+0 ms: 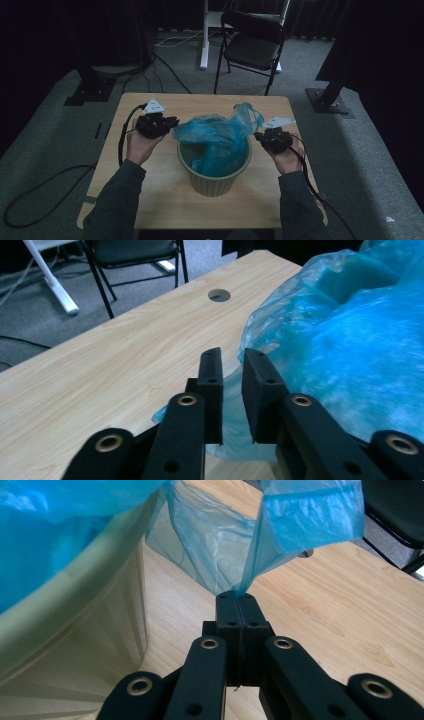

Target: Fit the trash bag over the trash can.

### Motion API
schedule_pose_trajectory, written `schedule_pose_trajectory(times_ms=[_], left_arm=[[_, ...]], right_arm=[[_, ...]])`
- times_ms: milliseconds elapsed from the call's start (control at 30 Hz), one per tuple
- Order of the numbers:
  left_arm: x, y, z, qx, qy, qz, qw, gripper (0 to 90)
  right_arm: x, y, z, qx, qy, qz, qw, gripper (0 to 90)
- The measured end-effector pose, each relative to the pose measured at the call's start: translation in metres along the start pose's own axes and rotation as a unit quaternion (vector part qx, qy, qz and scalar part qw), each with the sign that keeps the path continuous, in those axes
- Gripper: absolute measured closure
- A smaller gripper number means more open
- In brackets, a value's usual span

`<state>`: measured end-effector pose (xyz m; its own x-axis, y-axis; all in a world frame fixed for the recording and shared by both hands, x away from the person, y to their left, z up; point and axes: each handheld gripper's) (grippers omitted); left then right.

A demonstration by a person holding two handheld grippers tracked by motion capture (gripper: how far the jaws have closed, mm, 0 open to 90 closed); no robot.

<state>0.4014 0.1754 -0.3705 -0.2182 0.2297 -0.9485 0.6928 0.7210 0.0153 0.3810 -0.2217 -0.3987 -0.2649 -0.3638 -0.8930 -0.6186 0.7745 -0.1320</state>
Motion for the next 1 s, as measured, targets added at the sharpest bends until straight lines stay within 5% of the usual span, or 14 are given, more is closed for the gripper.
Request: schedule_pose_trajectory(times_ms=[333,500,767,1000], left_arm=[[-0.002,-0.002,-0.027,0.015,-0.031,-0.008,0.9994,69.8],[-0.005,-0.002,-0.034,0.073,-0.054,-0.034,0.9953,62.1],[-0.003,-0.014,-0.013,0.111,-0.029,-0.033,0.9928,52.9],[0.001,-0.023,-0.004,0.096,-0.001,-0.023,0.9951,68.3]], right_arm=[[-0.002,0.001,0.000,-0.001,-0.002,-0.001,1.0000,90.0],[-0.003,0.002,0.000,-0.004,-0.002,-0.004,1.0000,90.0],[-0.004,0.003,0.001,-0.006,-0.003,-0.005,1.0000,90.0],[-0.003,0.003,-0.001,-0.007,-0.005,-0.005,1.0000,90.0]])
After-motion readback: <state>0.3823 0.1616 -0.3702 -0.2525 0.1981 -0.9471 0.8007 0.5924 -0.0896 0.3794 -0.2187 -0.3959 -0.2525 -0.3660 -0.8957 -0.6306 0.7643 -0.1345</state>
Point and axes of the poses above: each handheld gripper's, and its own axes: z roughly forward along the jaws, x roughly out of its underside, y roughly to its left, and after that the axes turned 15 degrees about -y, right-handed
